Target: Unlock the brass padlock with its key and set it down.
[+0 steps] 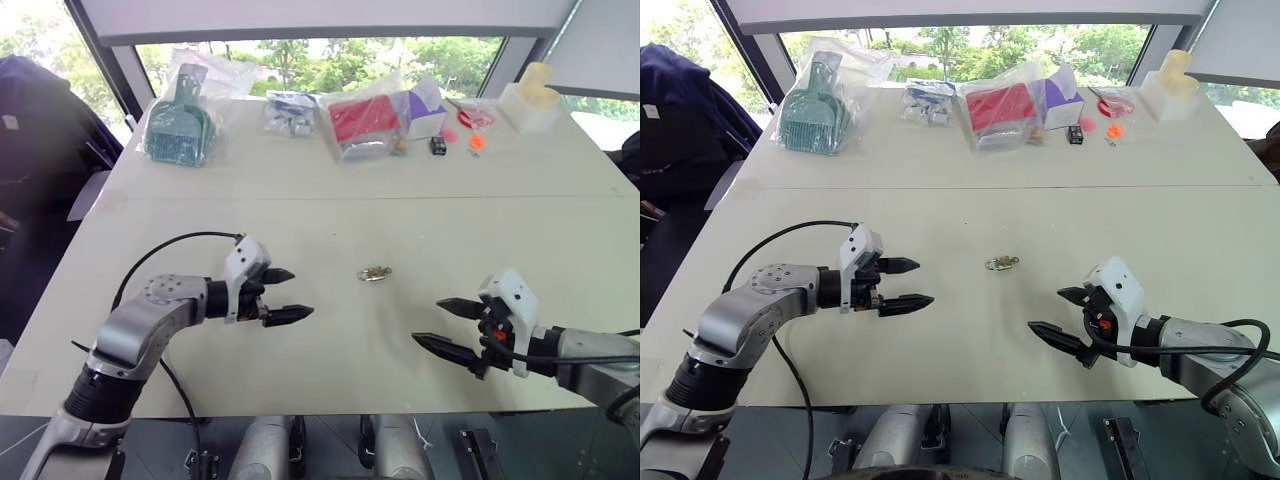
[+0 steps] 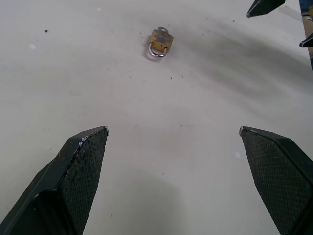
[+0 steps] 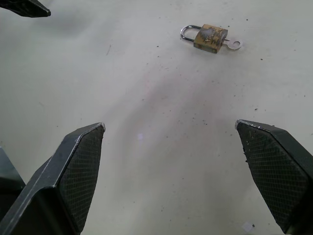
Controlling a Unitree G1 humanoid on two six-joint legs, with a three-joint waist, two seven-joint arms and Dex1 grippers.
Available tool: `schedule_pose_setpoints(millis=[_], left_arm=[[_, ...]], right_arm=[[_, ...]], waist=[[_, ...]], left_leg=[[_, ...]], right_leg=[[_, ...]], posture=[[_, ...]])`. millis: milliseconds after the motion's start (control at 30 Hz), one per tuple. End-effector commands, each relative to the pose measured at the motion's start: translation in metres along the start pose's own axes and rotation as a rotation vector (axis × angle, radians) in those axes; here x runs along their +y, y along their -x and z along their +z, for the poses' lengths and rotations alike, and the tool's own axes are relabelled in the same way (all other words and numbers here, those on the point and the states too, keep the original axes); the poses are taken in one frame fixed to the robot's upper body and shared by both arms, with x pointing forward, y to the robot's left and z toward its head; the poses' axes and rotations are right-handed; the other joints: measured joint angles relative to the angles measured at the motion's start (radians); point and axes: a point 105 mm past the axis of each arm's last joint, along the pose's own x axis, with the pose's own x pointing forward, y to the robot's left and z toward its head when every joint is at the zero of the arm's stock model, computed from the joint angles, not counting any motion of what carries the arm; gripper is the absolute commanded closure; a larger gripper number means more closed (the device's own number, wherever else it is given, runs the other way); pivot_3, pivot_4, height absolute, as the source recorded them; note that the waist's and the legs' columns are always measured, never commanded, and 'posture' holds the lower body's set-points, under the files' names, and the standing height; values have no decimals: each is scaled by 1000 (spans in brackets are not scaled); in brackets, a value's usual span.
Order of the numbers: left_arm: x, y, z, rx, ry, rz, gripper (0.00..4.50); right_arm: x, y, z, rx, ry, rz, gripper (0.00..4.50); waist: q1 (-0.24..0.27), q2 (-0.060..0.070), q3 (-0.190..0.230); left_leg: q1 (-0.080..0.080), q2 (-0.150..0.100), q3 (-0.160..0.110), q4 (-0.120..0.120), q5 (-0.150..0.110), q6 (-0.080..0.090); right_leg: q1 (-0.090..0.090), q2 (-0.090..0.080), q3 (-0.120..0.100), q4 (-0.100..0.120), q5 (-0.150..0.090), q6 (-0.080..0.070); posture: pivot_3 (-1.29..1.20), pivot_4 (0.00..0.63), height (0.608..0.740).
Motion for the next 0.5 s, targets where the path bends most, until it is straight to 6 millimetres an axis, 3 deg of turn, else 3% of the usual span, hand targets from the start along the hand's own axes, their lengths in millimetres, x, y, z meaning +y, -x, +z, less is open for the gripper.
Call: schedule_pose_setpoints(millis=[33,500], left_arm=[[-2,3,15,-49,-51,-6,0],[6,3,19,-50,-60,32,0]], right_arm=[[2,-1,7,-27,36,1,59],[4,-4,6,-32,33,-1,59]], waist=[[0,0,0],[0,0,0]], left_leg=[[0,0,0,0,0,0],[0,0,0,0,1,1]], right_leg=[[0,0,0,0,0,0],[0,0,0,0,0,0]], posture=[[0,150,735],[0,150,735]])
